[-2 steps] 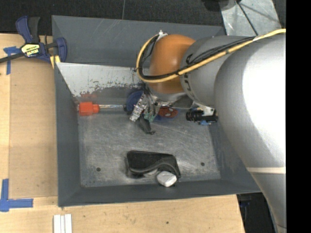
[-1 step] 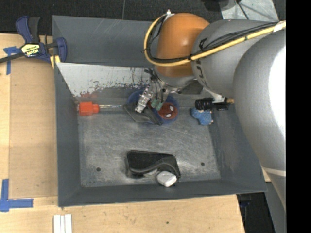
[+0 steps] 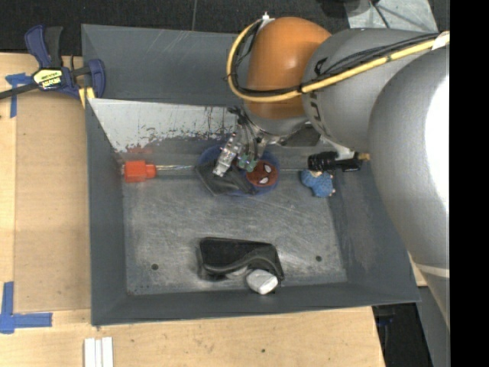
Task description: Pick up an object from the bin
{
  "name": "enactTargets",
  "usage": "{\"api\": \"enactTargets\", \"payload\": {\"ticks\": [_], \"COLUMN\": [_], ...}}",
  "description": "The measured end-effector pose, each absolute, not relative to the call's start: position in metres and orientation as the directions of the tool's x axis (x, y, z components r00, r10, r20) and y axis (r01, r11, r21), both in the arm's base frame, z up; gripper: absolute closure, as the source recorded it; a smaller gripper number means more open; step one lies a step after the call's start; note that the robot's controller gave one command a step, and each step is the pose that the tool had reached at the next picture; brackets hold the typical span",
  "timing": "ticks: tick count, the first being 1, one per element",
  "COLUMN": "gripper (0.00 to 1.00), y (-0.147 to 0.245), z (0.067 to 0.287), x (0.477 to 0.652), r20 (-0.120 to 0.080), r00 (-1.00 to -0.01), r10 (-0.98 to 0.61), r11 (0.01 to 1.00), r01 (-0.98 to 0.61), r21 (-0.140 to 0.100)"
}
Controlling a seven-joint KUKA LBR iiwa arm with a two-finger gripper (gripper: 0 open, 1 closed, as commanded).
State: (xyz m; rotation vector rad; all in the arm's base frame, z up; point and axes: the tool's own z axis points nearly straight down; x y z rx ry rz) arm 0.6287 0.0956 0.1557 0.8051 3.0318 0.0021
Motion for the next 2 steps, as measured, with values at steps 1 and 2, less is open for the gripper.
{"api": "enactTargets", "payload": {"ticks": [1, 2], "gripper": [1.00, 1.00], "y": [0.095, 0.096], "z": [0.181, 0.191], "x": [0.630, 0.631], "r20": [-0.005, -0.006], "r00": [-0.870, -0.872], "r10": [0.493, 0.490], "r11": [0.870, 0.872], "r01": [0.493, 0.490], "r21": [0.004, 0.003]}}
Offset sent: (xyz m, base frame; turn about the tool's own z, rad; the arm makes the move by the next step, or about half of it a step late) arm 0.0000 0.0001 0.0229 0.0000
